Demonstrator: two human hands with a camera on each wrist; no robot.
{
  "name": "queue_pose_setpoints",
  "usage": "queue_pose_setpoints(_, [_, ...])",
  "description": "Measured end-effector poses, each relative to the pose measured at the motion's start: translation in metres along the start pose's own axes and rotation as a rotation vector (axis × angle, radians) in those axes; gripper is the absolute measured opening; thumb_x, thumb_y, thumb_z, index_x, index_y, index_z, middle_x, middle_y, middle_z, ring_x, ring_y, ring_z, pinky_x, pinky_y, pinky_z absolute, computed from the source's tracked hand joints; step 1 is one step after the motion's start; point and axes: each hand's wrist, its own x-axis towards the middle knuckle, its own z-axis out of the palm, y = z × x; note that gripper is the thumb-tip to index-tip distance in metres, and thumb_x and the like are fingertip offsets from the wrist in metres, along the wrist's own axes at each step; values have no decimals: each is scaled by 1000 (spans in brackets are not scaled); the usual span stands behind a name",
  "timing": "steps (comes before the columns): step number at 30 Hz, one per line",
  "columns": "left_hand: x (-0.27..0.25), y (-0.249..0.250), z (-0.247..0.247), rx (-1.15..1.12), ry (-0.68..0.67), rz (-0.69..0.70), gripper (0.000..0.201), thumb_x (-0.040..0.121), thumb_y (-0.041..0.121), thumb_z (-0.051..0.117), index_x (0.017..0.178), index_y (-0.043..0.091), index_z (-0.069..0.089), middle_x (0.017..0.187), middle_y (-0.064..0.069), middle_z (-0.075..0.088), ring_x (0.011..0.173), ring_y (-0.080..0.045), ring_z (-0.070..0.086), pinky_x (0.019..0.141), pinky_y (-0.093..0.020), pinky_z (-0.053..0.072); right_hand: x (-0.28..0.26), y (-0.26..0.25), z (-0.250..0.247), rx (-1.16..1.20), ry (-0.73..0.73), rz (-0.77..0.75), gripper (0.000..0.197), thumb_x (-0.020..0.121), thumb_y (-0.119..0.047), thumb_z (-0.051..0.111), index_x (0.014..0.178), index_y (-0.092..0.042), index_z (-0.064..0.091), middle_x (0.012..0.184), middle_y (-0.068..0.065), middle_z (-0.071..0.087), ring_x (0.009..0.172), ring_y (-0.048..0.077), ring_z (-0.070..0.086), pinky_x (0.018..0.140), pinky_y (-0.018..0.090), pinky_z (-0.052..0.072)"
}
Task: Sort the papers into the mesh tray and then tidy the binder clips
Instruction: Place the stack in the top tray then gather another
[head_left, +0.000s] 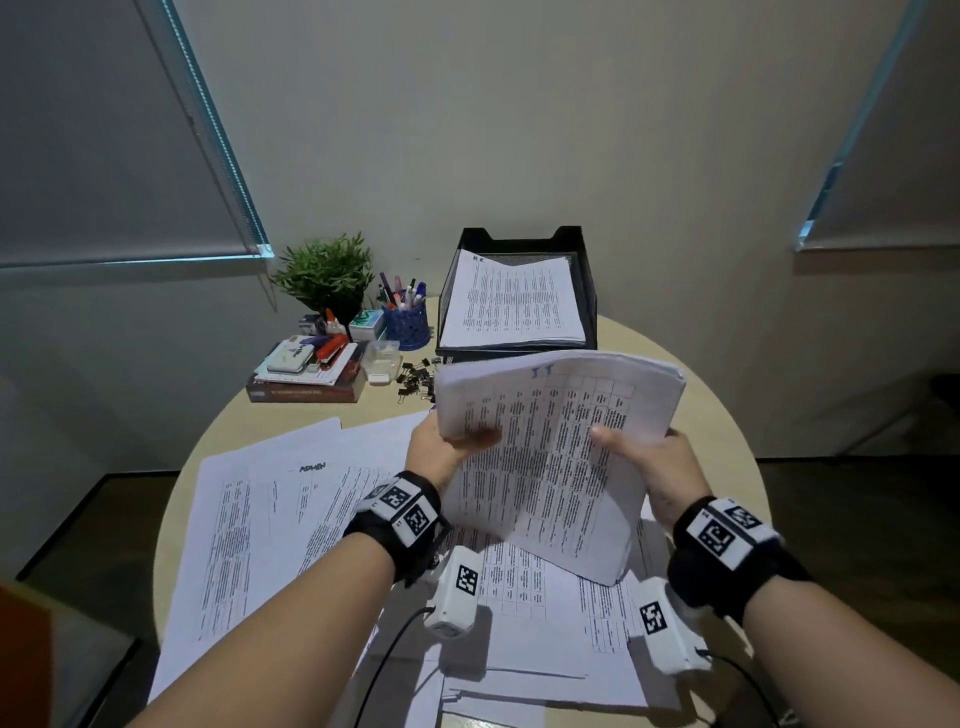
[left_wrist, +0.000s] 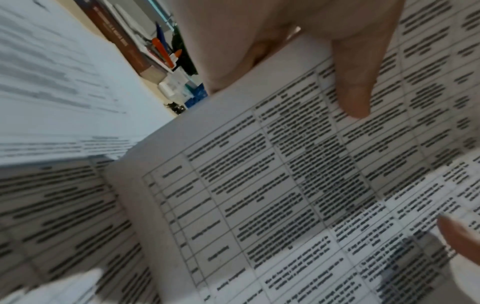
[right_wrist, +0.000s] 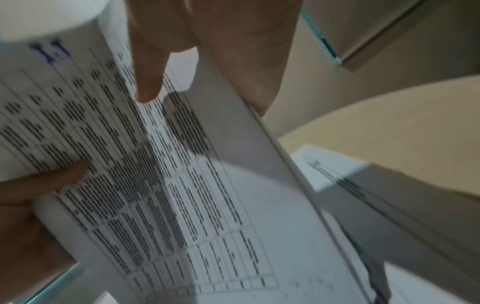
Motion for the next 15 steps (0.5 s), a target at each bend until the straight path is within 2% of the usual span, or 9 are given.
queue_pose_setpoints(1, [-2, -3, 3, -3, -25, -38, 34, 63, -6, 78, 84, 16, 63, 83, 2, 69, 79, -13, 63, 68, -26, 50, -2, 9, -1, -16, 0, 50, 28, 65, -12, 83, 90, -9, 71, 96, 14, 73, 88, 29, 69, 90, 47, 53])
queue_pose_setpoints(3, [-2, -3, 7, -15, -26, -91, 31, 66, -6, 76, 84, 17, 65, 84, 1, 68, 80, -15, 63, 74, -29, 50, -5, 17, -1, 2, -2, 92, 41, 57, -18, 86, 94, -7, 72, 96, 12, 74, 93, 30, 69, 94, 50, 50])
queue_pose_setpoints(4, [0, -1, 7, -25, -14, -100, 32, 63, -5, 78, 83, 17, 66, 81, 2, 70, 79, -15, 63, 76, -31, 50, -5, 16, 0, 19, 5, 89, 45, 57, -17, 86, 98, -6, 71, 97, 10, 74, 93, 28, 70, 94, 47, 50])
queue_pose_setpoints(6, [3, 2, 4, -59, -27, -85, 38, 52, 0, 81, 83, 18, 69, 76, 7, 73, 78, -13, 66, 73, -30, 51, -5, 8, -1, 35, 17, 58, 45, 62, -14, 85, 103, -5, 69, 98, 7, 74, 94, 22, 69, 92, 39, 51])
queue_pose_setpoints(7, [4, 3, 2, -78, -41, -78, 41, 48, 4, 79, 85, 18, 69, 76, 7, 74, 80, -15, 66, 73, -30, 52, -5, 5, -2, 26, 16, 36, 42, 63, -13, 84, 102, -7, 69, 96, 4, 75, 93, 18, 69, 89, 34, 51])
queue_pose_setpoints(9, [4, -3, -1, -55, -54, -111, 46, 45, 8, 82, 89, 17, 70, 85, 3, 73, 88, -21, 66, 83, -37, 52, -6, 8, -2, -15, -18, 33, 36, 65, -11, 83, 99, -12, 69, 93, -1, 75, 89, 12, 69, 80, 26, 51])
queue_pose_setpoints(11, [1, -16, -2, 49, -51, -183, 43, 57, 7, 83, 97, 11, 69, 90, 0, 70, 95, -23, 63, 92, -40, 47, -6, 27, -4, -82, -8, 126, 42, 65, -14, 84, 102, -7, 66, 95, 4, 73, 88, 18, 70, 70, 24, 51])
queue_pose_setpoints(13, [1, -31, 1, 152, -50, -241, 45, 69, 3, 78, 111, 3, 64, 99, -5, 68, 100, -23, 61, 92, -34, 45, -7, 43, -3, -117, 28, 242, 41, 69, -12, 82, 102, 3, 63, 88, 12, 68, 81, 26, 67, 59, 24, 51])
queue_pose_setpoints(15, [4, -39, 3, 207, -70, -259, 45, 71, 7, 78, 113, 1, 62, 105, -9, 68, 98, -21, 61, 87, -28, 45, -6, 50, -1, -102, 77, 268, 33, 76, -10, 77, 100, 6, 60, 80, 14, 62, 68, 25, 60, 50, 19, 50])
